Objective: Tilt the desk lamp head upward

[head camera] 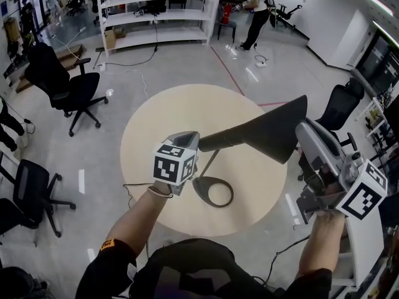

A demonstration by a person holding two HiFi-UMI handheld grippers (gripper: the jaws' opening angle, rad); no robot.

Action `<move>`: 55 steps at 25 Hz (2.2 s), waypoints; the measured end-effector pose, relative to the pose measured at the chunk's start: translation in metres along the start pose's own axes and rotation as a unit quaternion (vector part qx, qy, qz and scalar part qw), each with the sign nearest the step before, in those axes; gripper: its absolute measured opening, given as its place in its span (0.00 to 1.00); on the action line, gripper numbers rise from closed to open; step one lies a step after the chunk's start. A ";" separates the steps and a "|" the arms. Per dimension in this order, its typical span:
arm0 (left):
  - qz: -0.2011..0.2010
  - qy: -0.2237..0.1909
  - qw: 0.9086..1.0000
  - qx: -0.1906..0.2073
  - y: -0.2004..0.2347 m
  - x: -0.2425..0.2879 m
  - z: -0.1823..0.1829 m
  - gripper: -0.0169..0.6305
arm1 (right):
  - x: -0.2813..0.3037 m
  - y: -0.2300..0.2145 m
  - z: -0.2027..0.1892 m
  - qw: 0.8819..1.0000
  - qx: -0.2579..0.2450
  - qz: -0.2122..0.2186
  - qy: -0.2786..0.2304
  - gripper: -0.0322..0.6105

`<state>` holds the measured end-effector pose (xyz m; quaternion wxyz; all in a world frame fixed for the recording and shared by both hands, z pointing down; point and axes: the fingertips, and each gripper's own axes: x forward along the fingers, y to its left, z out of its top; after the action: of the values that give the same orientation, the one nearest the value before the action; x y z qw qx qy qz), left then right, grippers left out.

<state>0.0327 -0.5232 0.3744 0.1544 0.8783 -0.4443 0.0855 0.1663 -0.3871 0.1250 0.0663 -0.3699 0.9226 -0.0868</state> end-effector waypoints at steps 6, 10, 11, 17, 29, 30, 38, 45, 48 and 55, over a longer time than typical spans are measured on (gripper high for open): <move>-0.002 -0.013 1.000 0.000 -0.001 -0.005 -0.001 0.10 | -0.022 0.003 0.001 0.999 -0.013 -0.004 -0.043 0.13; 0.001 -0.039 0.999 -0.009 0.009 -0.023 0.004 0.10 | -0.049 -0.008 -0.002 0.994 -0.014 -0.057 -0.091 0.13; 0.001 -0.048 0.999 -0.011 0.012 -0.031 0.005 0.10 | -0.055 -0.009 -0.007 0.991 -0.029 -0.081 -0.098 0.13; -0.020 -0.080 0.996 -0.017 0.009 -0.092 -0.009 0.10 | -0.068 0.021 -0.088 0.979 -0.060 -0.178 -0.086 0.13; -0.060 -0.018 0.998 0.031 -0.015 -0.164 -0.132 0.10 | 0.017 0.074 -0.313 0.960 -0.051 -0.264 0.079 0.08; -0.063 -0.012 0.998 0.025 -0.014 -0.169 -0.143 0.10 | 0.019 0.080 -0.323 0.958 -0.048 -0.267 0.089 0.08; -0.083 0.012 0.996 -0.008 -0.012 -0.180 -0.196 0.10 | 0.022 0.092 -0.382 0.946 -0.032 -0.291 0.137 0.08; -0.060 0.007 0.998 0.011 -0.021 -0.201 -0.194 0.10 | 0.001 0.108 -0.381 0.943 -0.032 -0.295 0.152 0.08; -0.050 -0.001 0.999 0.016 -0.038 -0.211 -0.196 0.10 | -0.015 0.117 -0.379 0.947 -0.047 -0.284 0.144 0.08; -0.022 -0.017 0.999 0.018 -0.123 -0.239 -0.215 0.10 | -0.110 0.136 -0.369 0.951 -0.063 -0.277 0.125 0.08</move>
<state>-0.0118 -0.1992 0.4835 0.1330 0.8920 -0.4255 0.0749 0.0853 -0.1725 0.4631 -0.1001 -0.6003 0.7885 -0.0887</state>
